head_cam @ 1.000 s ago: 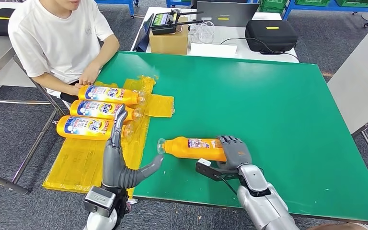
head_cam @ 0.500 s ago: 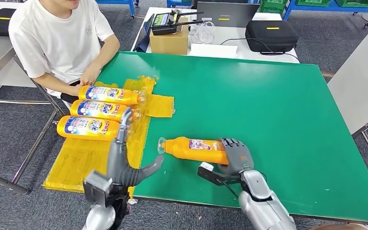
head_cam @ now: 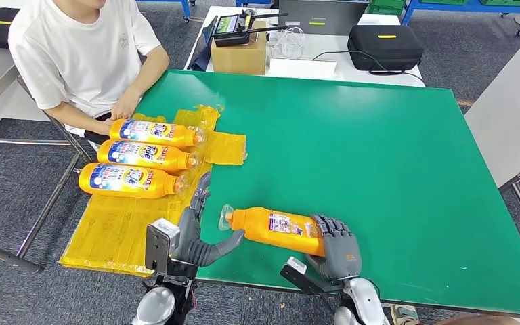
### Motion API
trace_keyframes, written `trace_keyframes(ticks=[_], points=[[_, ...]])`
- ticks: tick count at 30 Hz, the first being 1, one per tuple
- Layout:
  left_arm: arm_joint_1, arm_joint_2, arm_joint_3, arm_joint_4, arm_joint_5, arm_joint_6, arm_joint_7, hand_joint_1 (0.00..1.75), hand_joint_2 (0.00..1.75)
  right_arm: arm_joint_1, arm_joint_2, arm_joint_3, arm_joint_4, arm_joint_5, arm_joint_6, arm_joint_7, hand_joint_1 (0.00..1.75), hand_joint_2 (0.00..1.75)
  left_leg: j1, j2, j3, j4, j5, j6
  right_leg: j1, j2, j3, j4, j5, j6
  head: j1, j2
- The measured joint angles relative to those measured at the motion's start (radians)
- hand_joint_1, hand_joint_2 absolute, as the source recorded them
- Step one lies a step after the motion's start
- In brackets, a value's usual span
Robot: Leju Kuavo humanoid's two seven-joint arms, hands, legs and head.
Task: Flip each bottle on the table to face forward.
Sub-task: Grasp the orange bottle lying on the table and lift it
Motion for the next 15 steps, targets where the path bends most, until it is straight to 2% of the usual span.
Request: trace_keyframes(ticks=[2,4,6,8,11,15], points=[[-0.001,-0.002,0.006,0.010,0.034,0.005,0.003,0.00,1.75,0.017,0.010,-0.019,-0.017,-0.055,-0.019,-0.054,1.75,1.75,0.000,0.000,-0.001,0.000,0.000,0.000,0.000,0.000,0.000,0.000,0.000,0.000,0.000,0.000],[-0.003,-0.006,0.018,0.026,0.080,0.029,0.006,0.00,1.75,0.047,0.038,-0.066,-0.056,-0.119,-0.034,-0.159,1.75,1.75,0.000,-0.001,-0.003,0.000,0.000,0.000,0.000,-0.001,-0.002,0.000,0.000,0.000,0.000,0.000],[-0.005,-0.011,0.035,0.050,0.134,0.068,0.007,0.00,1.75,0.080,0.089,-0.149,-0.113,-0.176,-0.042,-0.298,1.75,1.75,0.000,-0.001,-0.004,0.000,0.000,0.000,0.000,0.000,-0.004,0.001,0.000,0.000,0.000,0.000],[-0.005,-0.016,0.052,0.069,0.188,0.096,-0.002,0.00,1.75,0.105,0.146,-0.234,-0.168,-0.240,-0.046,-0.399,1.75,1.75,0.001,0.000,-0.005,0.000,0.000,0.000,0.001,-0.001,-0.005,0.001,0.000,0.000,0.000,0.000],[-0.004,-0.019,0.069,0.074,0.236,0.113,-0.040,0.00,1.75,0.128,0.195,-0.295,-0.222,-0.370,-0.048,-0.431,1.75,1.75,0.001,-0.001,-0.006,0.000,0.001,0.000,0.001,-0.001,-0.005,0.001,0.000,0.000,0.000,0.000],[0.000,-0.019,0.079,0.055,0.261,0.109,-0.064,0.00,1.75,0.158,0.211,-0.300,-0.262,-0.473,-0.050,-0.426,1.75,1.75,0.000,-0.001,-0.007,0.000,0.001,0.000,-0.001,-0.001,-0.005,0.000,0.000,0.000,0.000,0.000]])
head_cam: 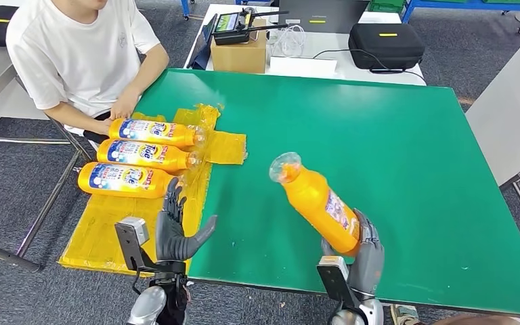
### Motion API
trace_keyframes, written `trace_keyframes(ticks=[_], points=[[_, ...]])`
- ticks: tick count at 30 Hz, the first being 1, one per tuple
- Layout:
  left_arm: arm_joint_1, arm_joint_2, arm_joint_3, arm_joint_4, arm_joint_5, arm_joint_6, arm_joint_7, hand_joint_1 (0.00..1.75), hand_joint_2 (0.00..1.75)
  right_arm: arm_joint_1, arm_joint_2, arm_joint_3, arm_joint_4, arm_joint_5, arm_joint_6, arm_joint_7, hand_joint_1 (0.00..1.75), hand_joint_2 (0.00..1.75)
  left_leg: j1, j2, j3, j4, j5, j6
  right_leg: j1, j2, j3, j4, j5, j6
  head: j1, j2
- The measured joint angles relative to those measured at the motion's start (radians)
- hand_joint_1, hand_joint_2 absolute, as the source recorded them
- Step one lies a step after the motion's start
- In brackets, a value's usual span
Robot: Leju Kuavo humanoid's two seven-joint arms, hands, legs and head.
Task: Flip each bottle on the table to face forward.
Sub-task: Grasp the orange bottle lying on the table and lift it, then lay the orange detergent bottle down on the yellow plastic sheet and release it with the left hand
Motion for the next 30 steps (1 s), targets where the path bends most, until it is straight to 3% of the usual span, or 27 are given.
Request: trace_keyframes(ticks=[11,19,24,30], points=[[0.016,0.001,0.009,-0.016,0.023,-0.048,0.004,0.00,1.75,0.026,0.017,0.020,-0.095,-0.184,0.001,-0.028,1.75,1.75,0.000,-0.001,0.000,0.000,0.000,0.000,0.000,0.000,0.000,0.000,0.000,0.000,0.000,0.000],[0.046,0.029,-0.056,-0.059,-0.010,-0.273,-0.059,0.00,1.75,0.020,0.013,0.078,-0.131,-0.268,0.083,-0.023,1.75,1.75,0.000,-0.001,0.000,0.000,0.000,0.000,0.000,0.000,0.000,0.000,0.000,0.000,0.000,0.000],[0.046,0.042,-0.110,-0.061,-0.090,-0.297,-0.089,0.00,1.75,-0.004,0.019,0.178,-0.131,-0.284,0.178,-0.041,1.75,1.75,0.000,-0.001,0.000,0.000,0.000,0.000,0.000,0.000,-0.001,0.000,0.000,0.000,0.000,0.000],[0.030,0.046,-0.123,-0.061,-0.199,-0.276,-0.129,0.00,1.75,-0.041,0.029,0.353,-0.121,-0.262,0.196,-0.029,1.75,1.75,0.001,-0.001,0.000,0.000,0.000,0.000,0.001,0.000,0.000,0.001,0.000,0.000,0.000,0.000]])
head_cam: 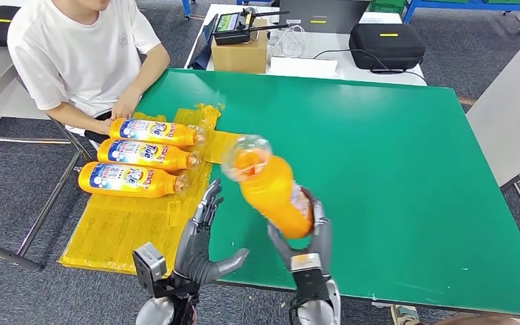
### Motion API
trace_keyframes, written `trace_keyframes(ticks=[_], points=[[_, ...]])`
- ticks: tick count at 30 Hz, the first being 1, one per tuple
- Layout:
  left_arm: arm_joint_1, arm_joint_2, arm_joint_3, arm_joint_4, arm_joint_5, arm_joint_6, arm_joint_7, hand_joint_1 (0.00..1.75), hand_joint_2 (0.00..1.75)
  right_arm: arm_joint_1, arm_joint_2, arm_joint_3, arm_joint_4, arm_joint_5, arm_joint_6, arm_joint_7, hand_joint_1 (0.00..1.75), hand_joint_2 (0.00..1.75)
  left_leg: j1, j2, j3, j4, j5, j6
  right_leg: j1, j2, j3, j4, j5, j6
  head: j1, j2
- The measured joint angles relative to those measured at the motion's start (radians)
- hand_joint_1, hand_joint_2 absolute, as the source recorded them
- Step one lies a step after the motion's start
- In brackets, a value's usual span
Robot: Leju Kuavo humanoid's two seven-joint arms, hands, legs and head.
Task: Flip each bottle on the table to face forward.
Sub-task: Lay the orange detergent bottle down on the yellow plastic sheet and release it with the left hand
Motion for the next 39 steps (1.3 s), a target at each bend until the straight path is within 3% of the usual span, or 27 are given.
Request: trace_keyframes(ticks=[7,14,21,31,39], points=[[-0.015,-0.002,0.005,0.000,0.002,0.000,-0.005,0.00,1.75,-0.034,-0.013,0.129,0.022,0.029,0.014,0.008,1.75,1.75,0.000,0.000,-0.001,0.000,0.000,0.000,0.000,0.000,0.000,0.000,0.000,0.000,0.000,0.000],[-0.017,-0.003,0.008,-0.022,-0.014,0.007,-0.046,0.00,1.75,-0.053,-0.024,0.182,0.040,0.037,0.035,0.021,1.75,1.75,0.000,0.000,-0.001,0.000,0.000,0.000,0.000,0.000,0.000,0.000,0.000,0.000,0.000,0.000],[-0.006,-0.002,-0.003,-0.095,0.089,-0.126,-0.073,0.00,1.75,-0.066,-0.027,0.201,0.073,0.051,0.070,0.045,1.75,1.75,0.000,0.000,-0.001,0.000,0.000,0.000,0.000,0.000,0.000,0.000,0.000,0.000,0.000,0.000],[0.003,-0.001,-0.008,-0.127,0.100,-0.136,-0.074,0.00,1.75,-0.069,-0.027,0.202,0.101,0.052,0.071,0.046,1.75,1.75,0.000,0.000,-0.001,0.000,0.000,0.000,0.000,0.000,0.000,0.000,0.000,0.000,0.000,0.000],[0.004,0.001,-0.008,-0.128,0.178,-0.220,-0.066,0.00,1.75,-0.070,-0.026,0.202,0.117,0.059,0.073,0.046,1.75,1.75,0.000,0.000,-0.001,0.000,0.000,0.000,0.000,0.000,-0.001,0.000,0.000,0.000,0.000,0.000]])
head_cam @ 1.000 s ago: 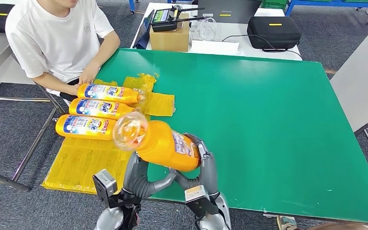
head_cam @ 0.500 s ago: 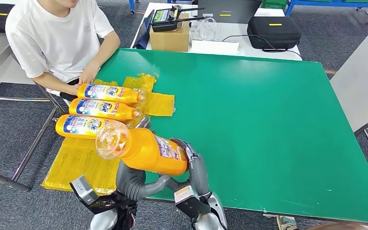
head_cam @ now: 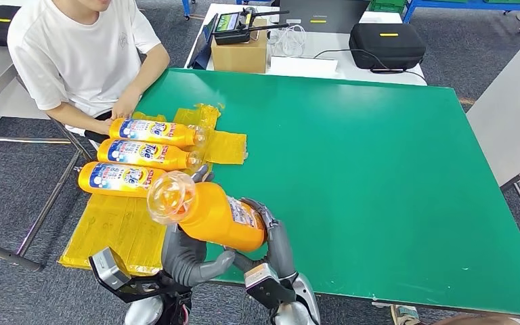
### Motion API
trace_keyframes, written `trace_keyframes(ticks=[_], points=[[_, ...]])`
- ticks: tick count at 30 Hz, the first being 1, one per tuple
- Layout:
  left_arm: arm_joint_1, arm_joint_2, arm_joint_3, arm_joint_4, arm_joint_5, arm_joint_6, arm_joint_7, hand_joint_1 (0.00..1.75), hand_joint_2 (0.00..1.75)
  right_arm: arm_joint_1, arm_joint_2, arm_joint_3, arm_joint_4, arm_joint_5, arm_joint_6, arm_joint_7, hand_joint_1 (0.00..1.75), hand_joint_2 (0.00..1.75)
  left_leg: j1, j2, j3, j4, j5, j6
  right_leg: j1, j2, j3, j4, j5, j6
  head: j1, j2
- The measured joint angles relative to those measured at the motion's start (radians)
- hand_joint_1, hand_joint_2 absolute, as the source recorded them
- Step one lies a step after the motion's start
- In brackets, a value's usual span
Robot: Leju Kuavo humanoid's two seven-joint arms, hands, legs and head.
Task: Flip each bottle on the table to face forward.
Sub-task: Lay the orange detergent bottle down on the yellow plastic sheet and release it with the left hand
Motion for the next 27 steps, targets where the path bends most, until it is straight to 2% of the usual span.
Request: trace_keyframes(ticks=[10,11,14,15,16,20,21,24,25,27], points=[[0.001,0.005,0.002,0.013,0.001,0.001,0.028,0.02,1.75,-0.003,0.001,0.005,0.019,0.059,-0.029,0.001,1.75,1.75,0.000,0.000,0.000,0.000,0.000,0.000,0.000,0.000,0.000,0.000,0.000,0.000,0.000,0.000],[0.000,0.005,0.002,0.016,0.005,0.001,0.035,0.18,1.75,-0.004,0.001,0.008,0.019,0.063,-0.030,0.001,1.75,1.75,0.000,0.000,0.000,0.000,0.000,0.000,0.000,0.000,0.000,0.000,0.000,0.000,0.000,0.000],[-0.004,0.005,0.004,0.025,0.022,-0.001,0.071,1.42,1.75,-0.005,-0.001,0.016,0.023,0.067,-0.028,-0.001,1.75,1.75,0.000,0.000,0.000,0.000,0.000,0.000,0.000,0.000,0.000,0.000,0.000,0.000,0.000,0.000],[-0.006,0.005,0.005,0.029,0.023,0.002,0.084,1.70,1.75,-0.005,-0.001,0.018,0.024,0.068,-0.029,-0.002,1.75,1.75,0.000,0.000,0.000,0.000,0.000,0.000,0.000,0.000,0.000,0.000,0.000,0.000,0.000,0.000],[-0.008,0.005,0.006,0.033,0.020,0.008,0.092,1.75,1.75,-0.005,-0.002,0.020,0.026,0.069,-0.031,-0.003,1.75,1.75,0.000,0.000,0.000,0.000,0.000,0.000,0.000,0.000,0.000,0.000,0.000,0.000,0.000,0.000],[-0.010,0.005,0.008,0.039,-0.027,0.052,0.100,1.75,1.75,-0.004,-0.004,0.023,0.032,0.077,-0.043,-0.002,1.75,1.75,0.000,0.000,0.000,0.000,0.000,0.000,0.000,0.000,0.000,0.000,0.000,0.000,0.000,0.000],[-0.010,0.005,0.008,0.040,-0.033,0.059,0.100,1.75,1.75,-0.004,-0.004,0.023,0.033,0.079,-0.045,-0.001,1.67,1.75,0.000,0.000,0.000,0.000,0.000,0.000,0.000,0.000,0.000,0.000,0.000,0.000,0.000,0.000],[-0.012,0.005,0.009,0.041,-0.037,0.064,0.101,1.75,1.75,-0.004,-0.004,0.023,0.035,0.080,-0.045,0.000,0.38,1.75,0.000,0.000,0.000,0.000,0.000,0.000,0.000,0.000,0.000,0.000,0.000,0.000,0.000,0.000],[-0.013,0.005,0.009,0.042,-0.034,0.063,0.104,1.75,1.75,-0.004,-0.004,0.024,0.036,0.080,-0.044,-0.001,0.02,1.31,0.000,0.000,0.000,0.000,0.000,0.000,0.000,0.000,0.000,0.000,0.000,0.000,0.000,0.000],[-0.016,0.005,0.011,0.046,-0.023,0.058,0.117,1.75,1.75,-0.005,-0.004,0.029,0.036,0.078,-0.040,-0.005,0.00,0.44,0.000,0.000,0.000,0.000,0.000,0.000,0.000,0.000,0.000,0.000,0.000,0.000,0.000,0.000]])
